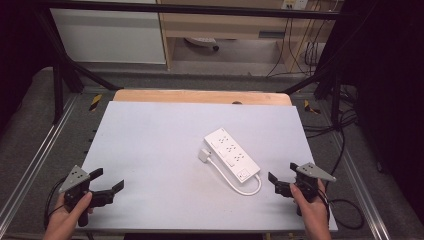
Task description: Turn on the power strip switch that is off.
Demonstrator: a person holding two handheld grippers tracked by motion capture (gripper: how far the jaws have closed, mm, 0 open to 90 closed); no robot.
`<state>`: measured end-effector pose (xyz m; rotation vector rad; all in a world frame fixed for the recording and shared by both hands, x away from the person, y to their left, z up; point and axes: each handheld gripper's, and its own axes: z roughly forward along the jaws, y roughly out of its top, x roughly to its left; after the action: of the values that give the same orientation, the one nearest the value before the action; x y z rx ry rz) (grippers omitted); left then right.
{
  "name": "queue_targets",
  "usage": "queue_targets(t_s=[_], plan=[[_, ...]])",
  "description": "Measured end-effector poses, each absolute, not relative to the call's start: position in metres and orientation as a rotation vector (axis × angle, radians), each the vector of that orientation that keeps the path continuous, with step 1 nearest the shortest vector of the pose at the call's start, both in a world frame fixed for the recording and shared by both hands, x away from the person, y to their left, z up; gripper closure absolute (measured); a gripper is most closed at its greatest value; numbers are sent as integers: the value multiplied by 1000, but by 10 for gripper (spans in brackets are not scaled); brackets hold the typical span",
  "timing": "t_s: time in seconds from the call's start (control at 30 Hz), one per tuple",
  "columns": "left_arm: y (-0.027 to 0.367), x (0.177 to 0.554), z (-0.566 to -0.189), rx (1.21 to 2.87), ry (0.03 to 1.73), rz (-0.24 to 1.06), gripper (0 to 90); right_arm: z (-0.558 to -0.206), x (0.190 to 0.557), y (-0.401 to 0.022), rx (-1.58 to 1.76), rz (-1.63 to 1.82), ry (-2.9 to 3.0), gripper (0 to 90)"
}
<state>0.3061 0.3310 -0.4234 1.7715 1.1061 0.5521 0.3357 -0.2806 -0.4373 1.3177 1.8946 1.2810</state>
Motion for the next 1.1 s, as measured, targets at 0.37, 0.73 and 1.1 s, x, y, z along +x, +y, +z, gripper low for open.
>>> queue_targets(t_s=[0.37,0.73,1.1], plan=[[330,307,-423,1773,1097,549,71,-428,336,-281,1351,1285,1899,39],[328,307,-423,1779,1086,544,66,-423,337,-278,1326,1286,1929,31],[329,305,-423,1777,1087,532,66,-419,337,-277,1338,1292,1914,25]])
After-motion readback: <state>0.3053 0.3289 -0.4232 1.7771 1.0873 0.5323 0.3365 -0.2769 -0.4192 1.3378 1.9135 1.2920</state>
